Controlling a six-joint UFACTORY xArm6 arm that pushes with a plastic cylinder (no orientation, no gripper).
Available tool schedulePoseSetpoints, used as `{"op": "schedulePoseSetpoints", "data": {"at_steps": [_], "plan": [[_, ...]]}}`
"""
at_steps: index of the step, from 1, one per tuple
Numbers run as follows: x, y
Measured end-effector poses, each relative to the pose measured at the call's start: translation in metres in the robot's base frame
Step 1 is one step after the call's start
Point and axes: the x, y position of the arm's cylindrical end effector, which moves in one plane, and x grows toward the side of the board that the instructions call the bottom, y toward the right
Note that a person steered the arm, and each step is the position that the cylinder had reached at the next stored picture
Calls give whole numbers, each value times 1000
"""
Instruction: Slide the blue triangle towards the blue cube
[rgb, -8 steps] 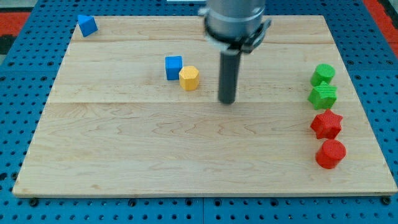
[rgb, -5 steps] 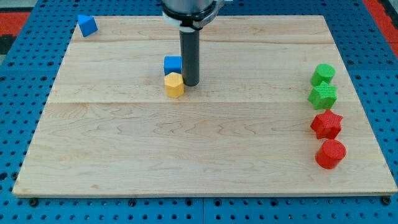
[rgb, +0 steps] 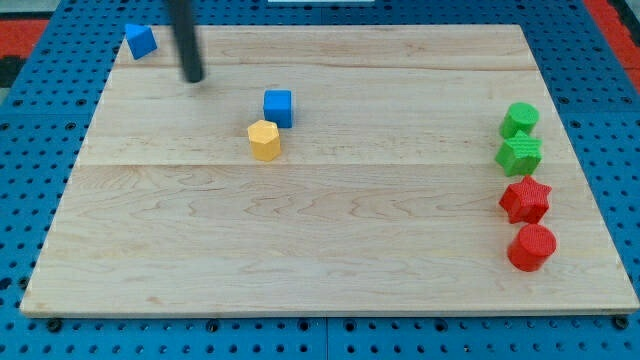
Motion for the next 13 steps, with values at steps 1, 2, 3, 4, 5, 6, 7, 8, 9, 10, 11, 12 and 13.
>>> {"op": "schedulePoseSetpoints", "data": {"at_steps": [1, 2, 3, 4, 5, 6, 7, 8, 9, 10, 11, 12, 13], "plan": [[-1, -87], [-13, -89], [-50, -88], [-91, -74], [-89, -5], [-49, 82], [-42, 117], [-43, 55], [-54, -9], [-94, 10], [-79, 90], [-44, 146], [-33, 143]]}}
